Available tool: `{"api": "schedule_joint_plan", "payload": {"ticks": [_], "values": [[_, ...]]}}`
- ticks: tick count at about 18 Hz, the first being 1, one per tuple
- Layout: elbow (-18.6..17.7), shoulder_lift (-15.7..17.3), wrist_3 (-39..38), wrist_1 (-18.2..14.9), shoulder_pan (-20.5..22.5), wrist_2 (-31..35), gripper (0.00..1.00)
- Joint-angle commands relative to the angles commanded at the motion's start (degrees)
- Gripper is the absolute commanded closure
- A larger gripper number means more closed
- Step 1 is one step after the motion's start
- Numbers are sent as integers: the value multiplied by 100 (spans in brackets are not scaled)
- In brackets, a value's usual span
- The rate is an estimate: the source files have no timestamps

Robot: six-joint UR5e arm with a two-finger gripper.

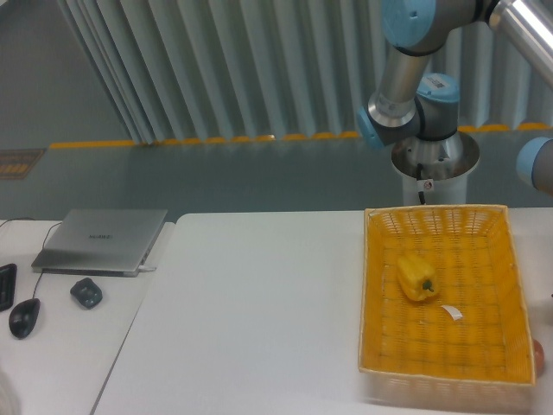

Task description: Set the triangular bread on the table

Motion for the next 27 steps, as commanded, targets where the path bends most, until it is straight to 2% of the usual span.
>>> {"api": "schedule_joint_plan", "payload": {"ticks": [15, 18, 21, 27], "values": [[-237, 97, 35, -35, -202, 26, 0], [-281, 176, 175, -61, -325, 385, 0], [-290, 220, 185, -88, -378, 483, 0], [-308, 606, 185, -930, -536, 256, 0]]}}
